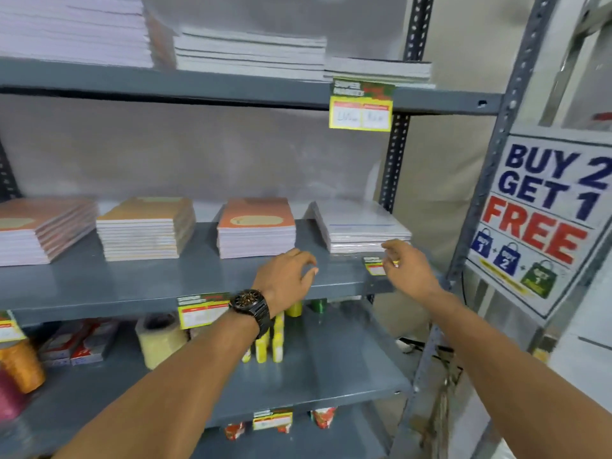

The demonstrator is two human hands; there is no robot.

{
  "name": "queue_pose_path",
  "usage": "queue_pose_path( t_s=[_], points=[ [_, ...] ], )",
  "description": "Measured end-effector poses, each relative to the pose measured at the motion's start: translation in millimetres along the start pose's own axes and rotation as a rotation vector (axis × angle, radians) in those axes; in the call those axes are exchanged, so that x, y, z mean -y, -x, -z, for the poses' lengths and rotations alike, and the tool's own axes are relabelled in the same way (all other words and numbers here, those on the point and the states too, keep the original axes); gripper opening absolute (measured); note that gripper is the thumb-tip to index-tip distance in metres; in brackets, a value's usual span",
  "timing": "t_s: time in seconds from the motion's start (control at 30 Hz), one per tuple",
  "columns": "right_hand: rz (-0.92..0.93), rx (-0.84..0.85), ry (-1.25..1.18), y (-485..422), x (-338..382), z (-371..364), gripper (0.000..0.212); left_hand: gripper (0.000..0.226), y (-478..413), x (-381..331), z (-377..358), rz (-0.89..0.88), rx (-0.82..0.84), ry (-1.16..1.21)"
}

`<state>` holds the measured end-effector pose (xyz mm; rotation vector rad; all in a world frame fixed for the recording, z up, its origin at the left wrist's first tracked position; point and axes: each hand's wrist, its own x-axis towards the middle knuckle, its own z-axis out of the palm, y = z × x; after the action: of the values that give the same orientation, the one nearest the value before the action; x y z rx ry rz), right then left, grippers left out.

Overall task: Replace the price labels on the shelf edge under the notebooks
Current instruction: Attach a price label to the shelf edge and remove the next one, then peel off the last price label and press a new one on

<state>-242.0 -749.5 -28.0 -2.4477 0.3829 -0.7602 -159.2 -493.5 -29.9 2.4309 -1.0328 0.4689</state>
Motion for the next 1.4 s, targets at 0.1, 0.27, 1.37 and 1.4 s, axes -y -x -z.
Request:
queue_pose_path(
  t_s=[0.1,0.27,1.37,1.4],
  points=[
    [-0.095,0.128,0.057,-28,-46,16,0.029,0.049,-36,-33,-41,0.112,0.11,0.09],
    [-0.178,0.189,-0.028,-62,-86,24,0.007,0.067,-73,-66,-94,0.346,0.141,0.192],
    [0.066,0.46,-0.35,-45,-93,19,0.003,0.009,-81,-116,-108,0.264,0.011,0.343],
    [0.083,0.466,-0.337,-39,-95,17,0.003,0.011,-75,-116,-109,0.256,0.018,0.283]
  ],
)
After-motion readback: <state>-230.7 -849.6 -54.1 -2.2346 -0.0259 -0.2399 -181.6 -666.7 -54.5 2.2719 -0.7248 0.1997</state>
